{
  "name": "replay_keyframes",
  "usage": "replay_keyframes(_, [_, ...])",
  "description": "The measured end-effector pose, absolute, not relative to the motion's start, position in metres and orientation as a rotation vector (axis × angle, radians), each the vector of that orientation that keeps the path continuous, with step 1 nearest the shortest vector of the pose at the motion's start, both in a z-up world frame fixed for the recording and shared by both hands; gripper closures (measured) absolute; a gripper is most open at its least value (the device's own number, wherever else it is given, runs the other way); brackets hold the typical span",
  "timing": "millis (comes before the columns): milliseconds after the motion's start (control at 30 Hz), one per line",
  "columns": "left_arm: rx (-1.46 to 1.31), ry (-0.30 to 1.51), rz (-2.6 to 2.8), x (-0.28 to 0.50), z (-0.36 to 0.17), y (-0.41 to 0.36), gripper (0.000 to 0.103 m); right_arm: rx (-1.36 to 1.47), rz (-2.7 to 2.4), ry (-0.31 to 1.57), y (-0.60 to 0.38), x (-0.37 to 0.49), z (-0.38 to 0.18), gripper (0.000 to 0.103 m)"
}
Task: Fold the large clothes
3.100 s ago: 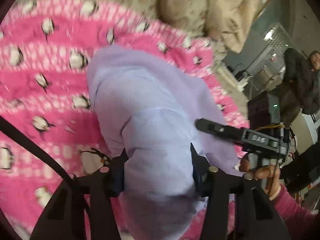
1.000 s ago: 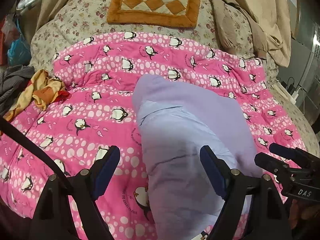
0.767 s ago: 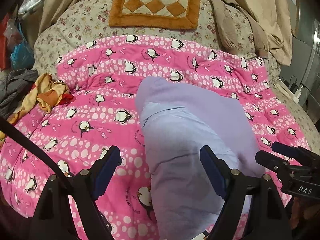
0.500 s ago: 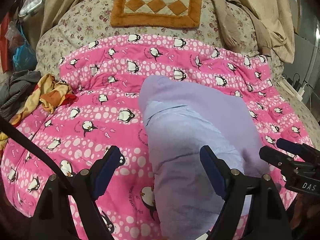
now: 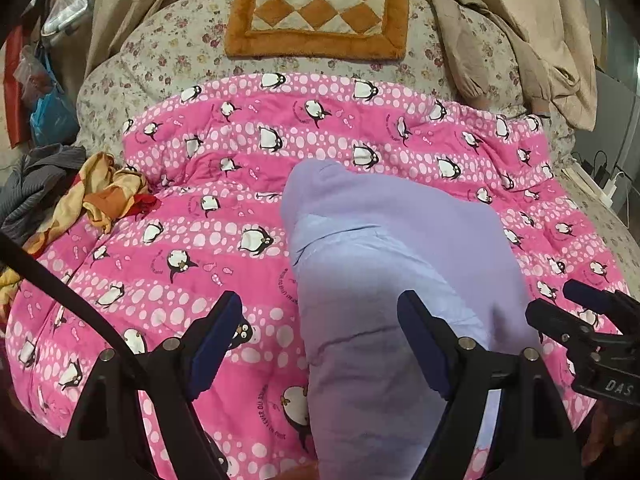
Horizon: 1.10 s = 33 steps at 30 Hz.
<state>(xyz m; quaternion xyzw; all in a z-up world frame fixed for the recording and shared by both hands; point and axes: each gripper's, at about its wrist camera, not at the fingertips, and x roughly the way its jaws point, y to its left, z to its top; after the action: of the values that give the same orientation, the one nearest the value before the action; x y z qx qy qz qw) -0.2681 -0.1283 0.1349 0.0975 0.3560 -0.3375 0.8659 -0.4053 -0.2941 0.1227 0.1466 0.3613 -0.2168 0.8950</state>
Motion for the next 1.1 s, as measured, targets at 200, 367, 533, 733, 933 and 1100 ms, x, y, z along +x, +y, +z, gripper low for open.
replay_keyframes(200, [0.252,0.741,-0.699,-0.275,0.131,-0.135,0.051,0.320,-0.462,0.748,-0.301,-0.408,0.120,0.015])
replay_keyframes(367, [0.257,0.728,-0.695,-0.277,0.131,-0.134,0.052,0.339,-0.474,0.759,-0.308,-0.411,0.115,0.015])
replay_keyframes(533, [0.262,0.720,-0.696,-0.275,0.128,-0.133,0.052,0.332,-0.465,0.753,-0.306,-0.408,0.115,0.015])
replay_keyframes(733, [0.260,0.739,-0.700,-0.271,0.123,-0.135,0.052,0.315,-0.452,0.768,-0.301,-0.399,0.114,0.015])
replay_keyframes(933, [0.262,0.738,-0.695,-0.272,0.121,-0.134,0.052,0.320,-0.449,0.776,-0.302,-0.398,0.112,0.015])
replay_keyframes(1100, [0.260,0.738,-0.695,-0.272,0.121,-0.134,0.052,0.324,-0.450,0.775,-0.304,-0.397,0.112,0.015])
